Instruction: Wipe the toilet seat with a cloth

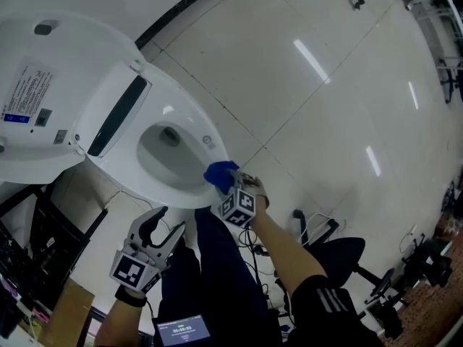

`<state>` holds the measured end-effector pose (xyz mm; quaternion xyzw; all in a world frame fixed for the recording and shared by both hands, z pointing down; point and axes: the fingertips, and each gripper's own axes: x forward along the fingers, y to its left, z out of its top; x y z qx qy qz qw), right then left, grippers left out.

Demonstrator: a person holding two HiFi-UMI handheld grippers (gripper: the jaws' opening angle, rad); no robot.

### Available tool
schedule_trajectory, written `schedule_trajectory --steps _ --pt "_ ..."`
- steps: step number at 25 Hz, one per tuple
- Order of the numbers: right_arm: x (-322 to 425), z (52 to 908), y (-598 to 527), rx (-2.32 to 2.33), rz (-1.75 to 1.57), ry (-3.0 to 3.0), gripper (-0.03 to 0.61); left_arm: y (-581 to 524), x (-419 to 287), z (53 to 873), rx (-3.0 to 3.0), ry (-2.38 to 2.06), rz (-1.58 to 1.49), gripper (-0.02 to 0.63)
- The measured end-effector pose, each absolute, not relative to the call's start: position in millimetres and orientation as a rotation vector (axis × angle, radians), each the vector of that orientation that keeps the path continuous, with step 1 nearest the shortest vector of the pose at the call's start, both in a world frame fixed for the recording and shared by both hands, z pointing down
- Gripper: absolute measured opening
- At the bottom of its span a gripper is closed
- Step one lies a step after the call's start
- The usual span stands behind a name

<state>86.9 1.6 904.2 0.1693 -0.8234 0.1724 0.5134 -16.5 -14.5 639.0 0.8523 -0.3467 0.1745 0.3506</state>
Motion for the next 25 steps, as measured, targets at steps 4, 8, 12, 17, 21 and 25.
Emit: schedule_trajectory --steps 4,8,12,17,21,25 --pt "81 904 33 0.403 0.411 -1.937 0.207 -6 -16 642 2.203 -0.888 0.463 0.212" --pt "66 903 67 0.412 0.44 -1.92 0.207 2 -15 640 2.214 -0.888 0.453 0.212" --pt "39 904 99 0.374 0.459 -1.924 0.207 12 -21 641 2.206 -0.884 0.469 0.212" --pt "11 903 113 0.348 0.519 -1.951 0.206 20 -28 644 2.188 -0.902 0.461 0.212" --pt "-12 903 127 0.29 0.556 -1.971 0.206 26 -30 644 2.184 -0.902 0.462 0.212" --pt "-16 899 125 0.292 0.607 -1.994 0.206 25 -32 638 2.189 -0.915 0.45 0.212"
